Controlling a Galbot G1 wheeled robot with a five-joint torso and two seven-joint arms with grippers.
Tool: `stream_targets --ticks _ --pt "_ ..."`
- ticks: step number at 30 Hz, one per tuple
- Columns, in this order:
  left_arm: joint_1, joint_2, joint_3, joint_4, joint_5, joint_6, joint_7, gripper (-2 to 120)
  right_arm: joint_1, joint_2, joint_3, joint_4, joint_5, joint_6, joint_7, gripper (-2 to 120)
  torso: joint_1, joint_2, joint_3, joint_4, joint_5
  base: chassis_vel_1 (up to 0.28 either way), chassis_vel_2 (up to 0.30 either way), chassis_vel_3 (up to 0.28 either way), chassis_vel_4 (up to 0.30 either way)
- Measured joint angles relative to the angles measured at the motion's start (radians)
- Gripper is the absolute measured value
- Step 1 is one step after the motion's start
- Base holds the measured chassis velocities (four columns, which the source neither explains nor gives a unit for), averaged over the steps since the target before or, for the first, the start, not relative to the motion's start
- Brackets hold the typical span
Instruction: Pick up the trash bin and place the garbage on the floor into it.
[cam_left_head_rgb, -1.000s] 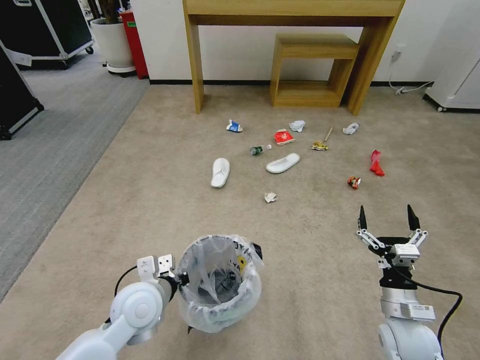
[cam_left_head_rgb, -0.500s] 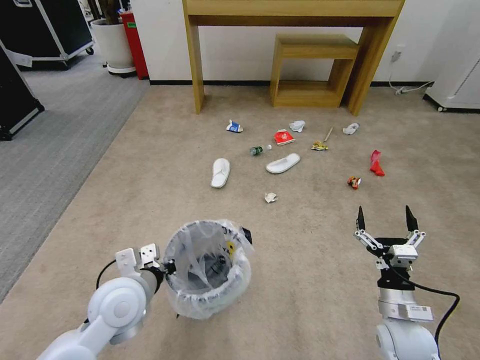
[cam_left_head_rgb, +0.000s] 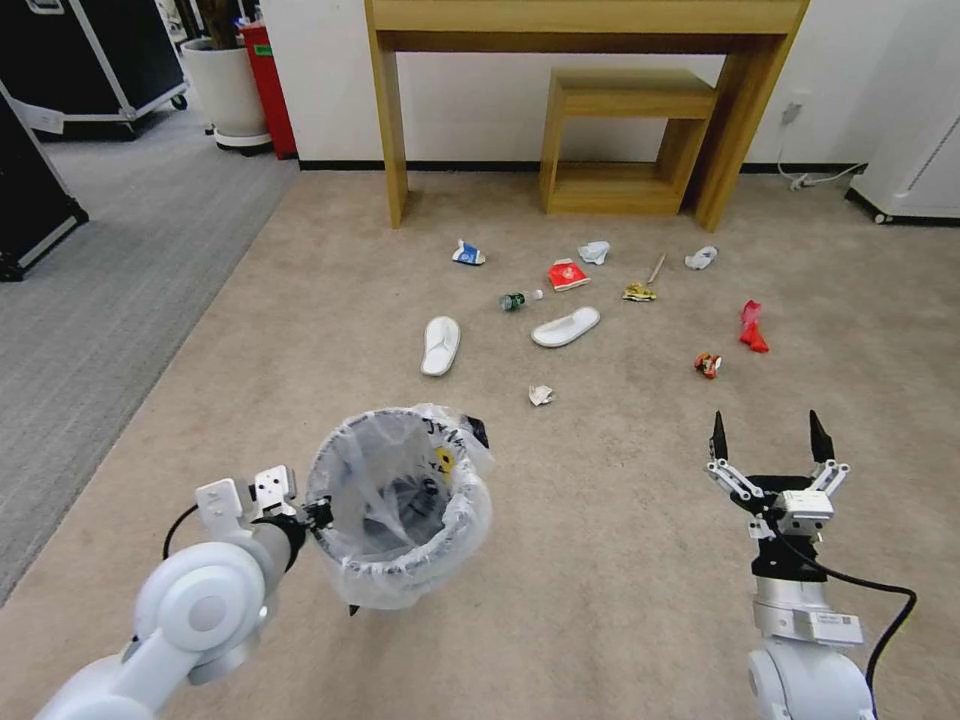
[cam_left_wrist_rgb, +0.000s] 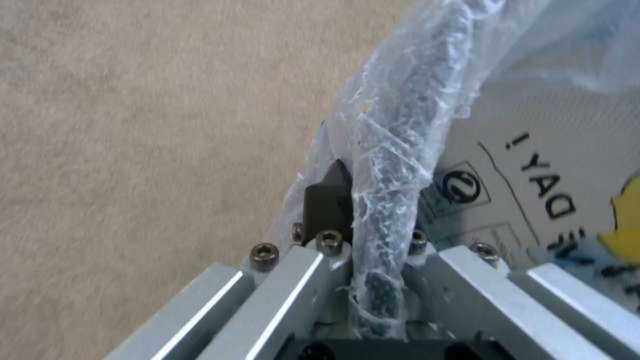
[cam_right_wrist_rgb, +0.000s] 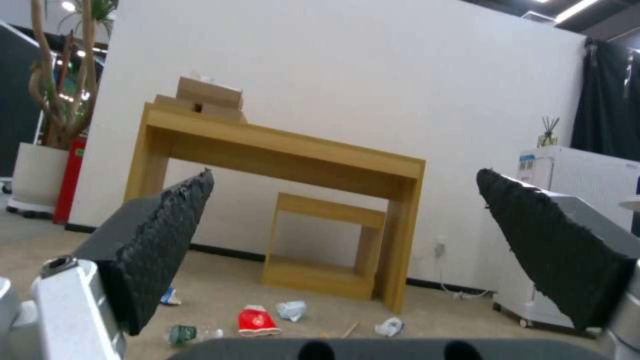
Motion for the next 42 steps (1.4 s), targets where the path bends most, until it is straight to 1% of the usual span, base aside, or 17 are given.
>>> stream_targets --ticks 2,4,6,8,10,12,14,16,19,22,27,31,33,37,42 --pt "0.005 -0.010 -0.024 -0.020 -0.034 0.021 -0.035 0 0.007 0.010 0.001 0.000 -0.012 -0.007 0.006 100 0.000 0.000 0.000 -0.0002 0.0001 0.000 0.000 0.000 0.000" --pt "0.007 -0.013 -0.028 -0.023 -0.039 0.025 -0.043 0 0.009 0.013 0.001 -0.002 -0.015 -0.009 0.010 100 0.000 0.000 0.000 -0.0002 0.0001 0.000 0.000 0.000 0.000" --pt "0.021 -0.016 -0.046 -0.033 -0.059 0.038 -0.063 0 0.017 0.025 -0.005 -0.010 -0.025 -0.019 0.023 100 0.000 0.000 0.000 0.0000 0.0000 0.000 0.000 0.000 0.000" --pt "0.022 -0.015 -0.052 -0.035 -0.066 0.040 -0.067 0 0.019 0.027 -0.007 -0.013 -0.030 -0.020 0.027 100 0.000 0.000 0.000 0.0000 0.0000 0.000 0.000 0.000 0.000" --pt "0.013 -0.011 -0.075 -0.040 -0.107 0.049 -0.096 0 0.022 0.036 -0.010 -0.021 -0.063 -0.031 0.039 100 0.000 0.000 0.000 -0.0001 0.0000 0.000 0.000 0.000 0.000" --pt "0.008 -0.010 -0.081 -0.040 -0.119 0.051 -0.104 0 0.022 0.038 -0.012 -0.022 -0.069 -0.036 0.042 100 0.000 0.000 0.000 -0.0001 0.0000 0.000 0.000 0.000 0.000" --pt "-0.002 0.001 -0.098 -0.042 -0.157 0.061 -0.134 0 0.028 0.047 -0.020 -0.031 -0.089 -0.044 0.051 100 0.000 0.000 0.000 -0.0002 0.0000 0.000 0.000 0.000 0.000" --pt "-0.003 0.003 -0.100 -0.043 -0.167 0.064 -0.142 0 0.029 0.049 -0.022 -0.034 -0.097 -0.044 0.052 100 0.000 0.000 0.000 -0.0002 0.0000 0.000 0.000 0.000 0.000" --pt "0.000 0.014 -0.117 -0.046 -0.209 0.075 -0.173 0 0.029 0.060 -0.036 -0.041 -0.106 -0.043 0.046 100 0.000 0.000 0.000 -0.0002 0.0000 0.000 0.000 0.000 0.000" --pt "0.002 0.014 -0.141 -0.046 -0.238 0.077 -0.177 0 0.031 0.064 -0.044 -0.045 -0.102 -0.043 0.032 100 0.000 0.000 0.000 -0.0001 0.0000 0.000 0.000 0.000 0.000" --pt "0.020 0.005 -0.146 -0.055 -0.246 0.077 -0.177 0 0.034 0.065 -0.050 -0.052 -0.099 -0.037 0.025 100 0.000 0.000 0.000 -0.0002 0.0000 0.000 0.000 0.000 0.000" --pt "0.035 0.015 -0.148 -0.038 -0.245 0.081 -0.181 0 0.035 0.065 -0.057 -0.048 -0.098 -0.035 0.023 100 0.000 0.000 0.000 -0.0002 0.0000 0.000 0.000 0.000 0.000" --pt "0.035 0.029 -0.162 -0.029 -0.253 0.082 -0.185 0 0.037 0.062 -0.060 -0.048 -0.095 -0.035 0.022 100 0.000 0.000 0.000 0.0000 0.0001 0.000 0.000 0.000 0.000" --pt "0.023 0.035 -0.178 -0.026 -0.276 0.079 -0.186 0 0.037 0.057 -0.061 -0.057 -0.085 -0.029 0.008 100 0.000 0.000 0.000 -0.0002 0.0001 0.000 0.000 0.000 0.000" --pt "0.020 0.035 -0.178 -0.017 -0.278 0.076 -0.191 0 0.043 0.057 -0.058 -0.066 -0.065 -0.008 -0.017 100 0.000 0.000 0.000 -0.0001 0.0000 0.000 0.000 0.000 0.000"
